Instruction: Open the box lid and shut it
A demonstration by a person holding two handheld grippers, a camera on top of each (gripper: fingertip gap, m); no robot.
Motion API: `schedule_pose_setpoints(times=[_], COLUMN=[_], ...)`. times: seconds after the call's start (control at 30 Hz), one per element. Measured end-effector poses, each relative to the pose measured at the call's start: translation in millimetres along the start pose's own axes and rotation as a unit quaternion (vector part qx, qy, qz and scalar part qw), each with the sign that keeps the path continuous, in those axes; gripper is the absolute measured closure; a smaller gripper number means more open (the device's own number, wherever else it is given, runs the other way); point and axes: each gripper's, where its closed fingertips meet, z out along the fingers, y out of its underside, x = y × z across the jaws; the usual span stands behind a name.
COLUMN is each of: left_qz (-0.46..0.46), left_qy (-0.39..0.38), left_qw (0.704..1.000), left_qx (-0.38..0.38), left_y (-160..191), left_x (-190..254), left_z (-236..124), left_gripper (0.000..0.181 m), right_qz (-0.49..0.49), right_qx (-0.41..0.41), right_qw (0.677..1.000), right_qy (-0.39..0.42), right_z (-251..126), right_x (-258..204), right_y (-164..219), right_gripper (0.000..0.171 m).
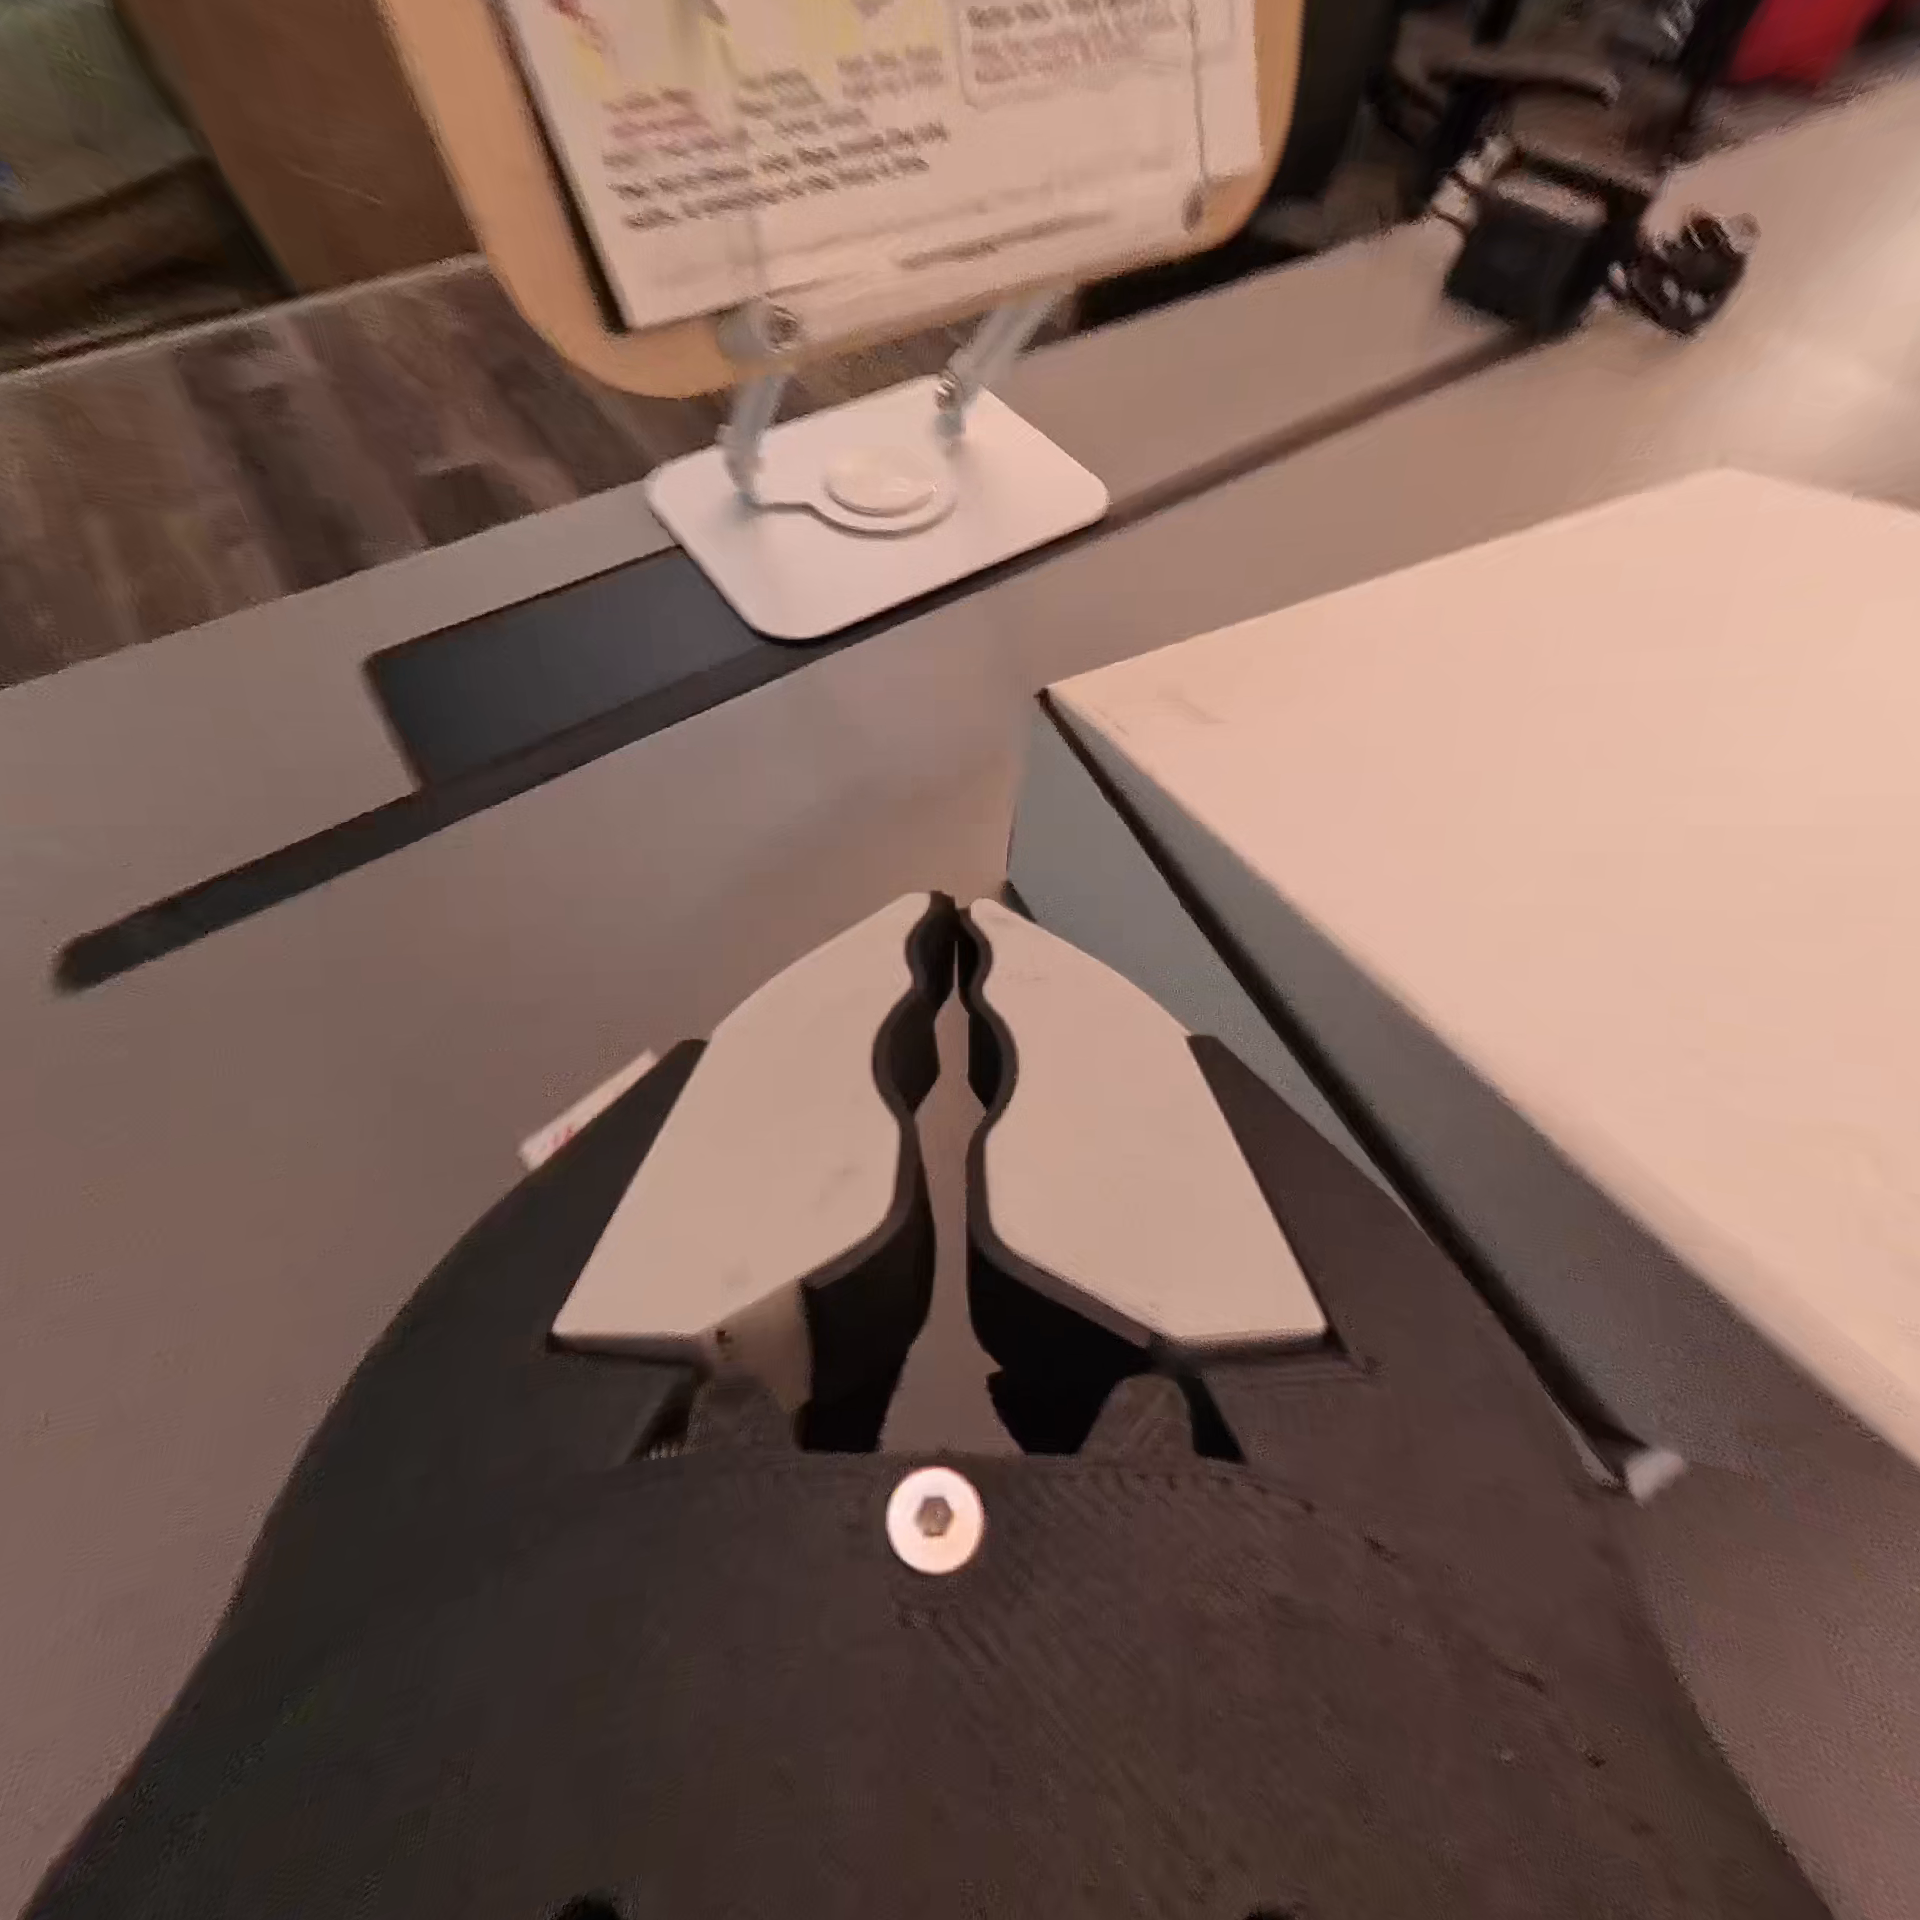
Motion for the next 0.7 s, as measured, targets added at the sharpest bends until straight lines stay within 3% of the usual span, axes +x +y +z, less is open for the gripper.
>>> schedule_pose_setpoints(times=[0.03,0.1,0.27,0.5,0.7], left_qz=[0.015,0.064,0.207,0.275,0.264], left_qy=[0.017,0.031,-0.004,0.015,0.011], left_qw=[1.0,0.996,0.965,0.941,0.945], left_qx=[-0.018,-0.061,-0.164,-0.195,-0.192], left_y=[-0.7,4.5,27.1,35.7,40.7], left_x=[1.0,4.8,5.6,22.6,20.4], left_z=[16.1,45.2,92.3,114.9,109.6], left_gripper=[0.181,0.181,0.181,0.181,0.181], right_qz=[-0.042,-0.088,-0.138,-0.198,-0.196], right_qx=[-0.037,-0.11,-0.212,-0.237,-0.241], right_qw=[0.998,0.989,0.963,0.945,0.946], right_qy=[-0.002,-0.051,-0.098,-0.113,-0.096], right_z=[18.9,51.7,93.8,117.6,123.6], right_x=[9.7,9.4,3.1,-11.8,-8.8], right_y=[13.2,38.7,77.7,80.6,76.6], right_gripper=[0.161,0.17,0.17,0.171,0.171])
